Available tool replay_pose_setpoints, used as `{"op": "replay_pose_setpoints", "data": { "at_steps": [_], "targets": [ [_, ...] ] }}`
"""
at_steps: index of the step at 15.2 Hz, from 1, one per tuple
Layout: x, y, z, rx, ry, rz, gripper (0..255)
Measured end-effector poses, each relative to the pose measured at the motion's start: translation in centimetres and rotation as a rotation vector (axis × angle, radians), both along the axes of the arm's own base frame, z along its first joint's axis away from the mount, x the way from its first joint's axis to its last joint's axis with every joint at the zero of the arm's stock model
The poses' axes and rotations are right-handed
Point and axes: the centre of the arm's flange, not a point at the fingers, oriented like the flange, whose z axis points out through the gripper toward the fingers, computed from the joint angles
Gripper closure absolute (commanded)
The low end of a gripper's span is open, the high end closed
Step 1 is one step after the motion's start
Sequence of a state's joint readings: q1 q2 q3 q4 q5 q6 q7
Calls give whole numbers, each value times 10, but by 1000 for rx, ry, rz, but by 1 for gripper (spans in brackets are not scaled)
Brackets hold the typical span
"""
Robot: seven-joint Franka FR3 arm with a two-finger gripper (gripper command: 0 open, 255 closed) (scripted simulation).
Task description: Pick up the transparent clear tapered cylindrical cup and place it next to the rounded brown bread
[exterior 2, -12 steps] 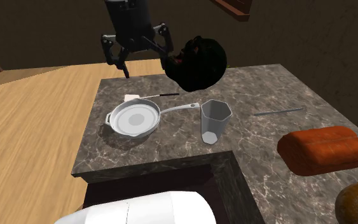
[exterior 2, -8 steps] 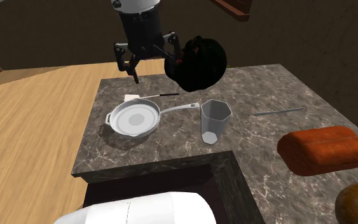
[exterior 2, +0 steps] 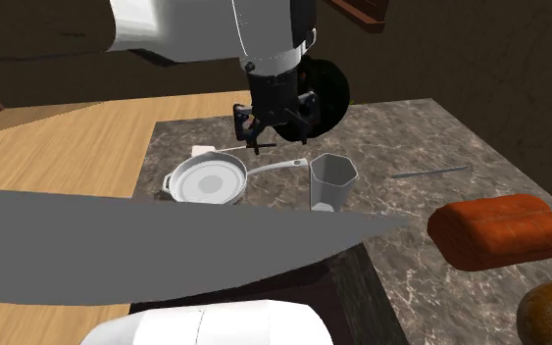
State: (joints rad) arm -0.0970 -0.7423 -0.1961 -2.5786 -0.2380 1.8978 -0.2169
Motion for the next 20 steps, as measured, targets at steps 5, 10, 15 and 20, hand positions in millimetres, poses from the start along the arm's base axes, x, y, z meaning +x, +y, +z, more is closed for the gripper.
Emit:
{"op": "replay_pose_setpoints", "data": {
  "at_steps": [5,10,15,20],
  "targets": [
    [-6,-43,-49,-6,-3,-33,0],
    [-3,-72,-85,-10,-4,-50,0],
    [-2,-77,-109,-10,-4,-51,0],
    [-3,-76,-114,-10,-5,-51,0]
  ]
}}
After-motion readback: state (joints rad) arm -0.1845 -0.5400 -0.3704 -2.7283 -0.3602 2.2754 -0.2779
